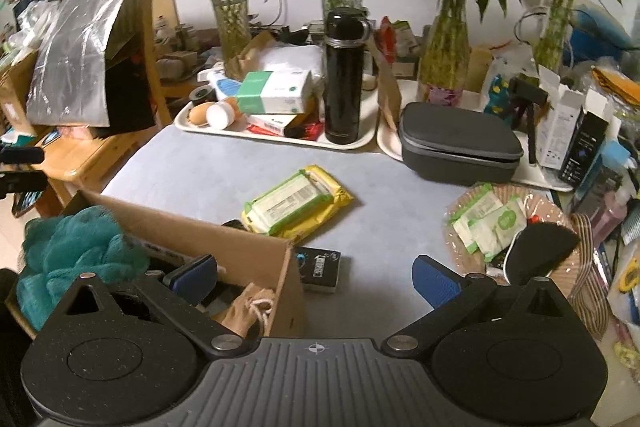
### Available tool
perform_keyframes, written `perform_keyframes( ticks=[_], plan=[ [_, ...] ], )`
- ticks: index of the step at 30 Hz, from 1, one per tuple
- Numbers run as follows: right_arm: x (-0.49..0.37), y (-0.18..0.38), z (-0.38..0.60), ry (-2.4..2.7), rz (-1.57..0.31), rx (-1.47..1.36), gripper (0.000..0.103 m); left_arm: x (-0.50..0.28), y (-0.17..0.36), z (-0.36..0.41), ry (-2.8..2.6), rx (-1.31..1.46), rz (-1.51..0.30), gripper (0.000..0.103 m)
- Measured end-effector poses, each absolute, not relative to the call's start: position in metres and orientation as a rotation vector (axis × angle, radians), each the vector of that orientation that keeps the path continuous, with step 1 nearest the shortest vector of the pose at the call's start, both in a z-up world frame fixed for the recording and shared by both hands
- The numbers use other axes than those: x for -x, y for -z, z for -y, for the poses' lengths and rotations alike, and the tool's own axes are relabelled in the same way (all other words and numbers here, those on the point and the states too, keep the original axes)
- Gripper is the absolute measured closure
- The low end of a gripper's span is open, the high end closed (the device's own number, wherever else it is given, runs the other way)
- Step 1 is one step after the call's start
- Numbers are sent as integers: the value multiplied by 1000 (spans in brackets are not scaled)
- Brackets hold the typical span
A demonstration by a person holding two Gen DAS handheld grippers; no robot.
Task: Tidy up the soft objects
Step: 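Withdraw both tools from the box toward the yellow wipes pack, then lower the right tool toward the black packet beside the yellow wipes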
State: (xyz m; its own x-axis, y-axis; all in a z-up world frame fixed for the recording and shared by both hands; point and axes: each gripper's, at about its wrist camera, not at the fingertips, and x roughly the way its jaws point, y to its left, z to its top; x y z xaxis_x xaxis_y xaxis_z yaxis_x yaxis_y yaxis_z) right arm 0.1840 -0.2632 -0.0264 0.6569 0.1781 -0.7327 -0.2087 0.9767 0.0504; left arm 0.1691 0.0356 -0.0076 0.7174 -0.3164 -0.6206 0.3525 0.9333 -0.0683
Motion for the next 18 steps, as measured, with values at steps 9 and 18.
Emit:
perform_keyframes(
  ticks=[9,18],
  plan=[
    [-192,36,267,-203,-787,24,0,-180,16,-41,365,-18,-660,39],
    [-210,49,275,-201,-774,-48,0,-195,22,-44,354,3,-646,39]
  ],
)
